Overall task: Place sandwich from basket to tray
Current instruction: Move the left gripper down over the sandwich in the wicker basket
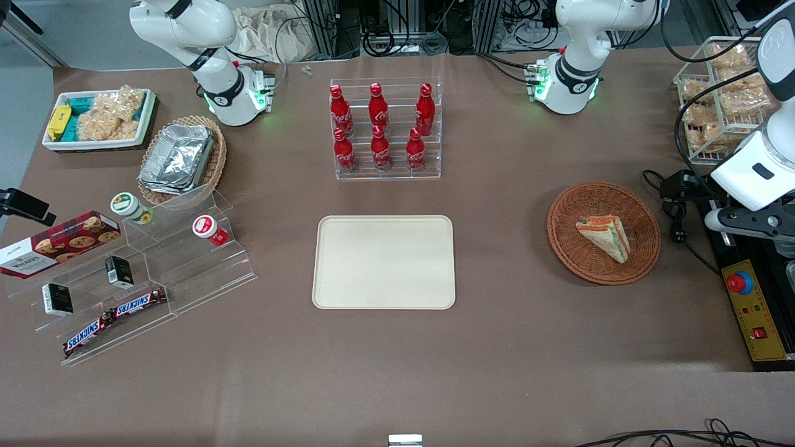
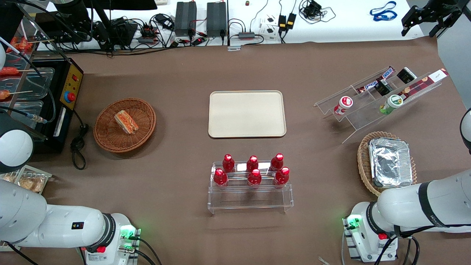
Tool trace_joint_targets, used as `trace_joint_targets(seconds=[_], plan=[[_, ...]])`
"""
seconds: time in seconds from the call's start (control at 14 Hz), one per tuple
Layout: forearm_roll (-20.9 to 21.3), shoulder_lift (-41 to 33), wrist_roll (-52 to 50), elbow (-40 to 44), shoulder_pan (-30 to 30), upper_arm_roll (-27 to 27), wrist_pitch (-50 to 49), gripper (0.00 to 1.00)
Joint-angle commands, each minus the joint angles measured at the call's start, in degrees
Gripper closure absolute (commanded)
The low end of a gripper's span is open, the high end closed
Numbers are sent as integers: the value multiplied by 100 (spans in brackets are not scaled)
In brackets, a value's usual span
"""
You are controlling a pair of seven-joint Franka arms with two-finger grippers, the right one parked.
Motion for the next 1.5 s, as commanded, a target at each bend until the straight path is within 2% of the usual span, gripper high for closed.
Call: trace_joint_targets(seconds=[0.0,0.36,0.64,0.93,1.14,1.29,1.43], plan=[[3,-8,-66,108,28,-21,-286,0],[3,273,-285,81,36,-170,-331,0],[3,220,-2382,-637,54,-171,-69,0],[64,-175,-4185,-2490,71,-127,1739,0],[91,-202,-4871,-3651,89,31,3189,0],[91,-53,-5504,-4040,133,136,3841,0],[91,88,-5647,-4120,151,242,3905,0]])
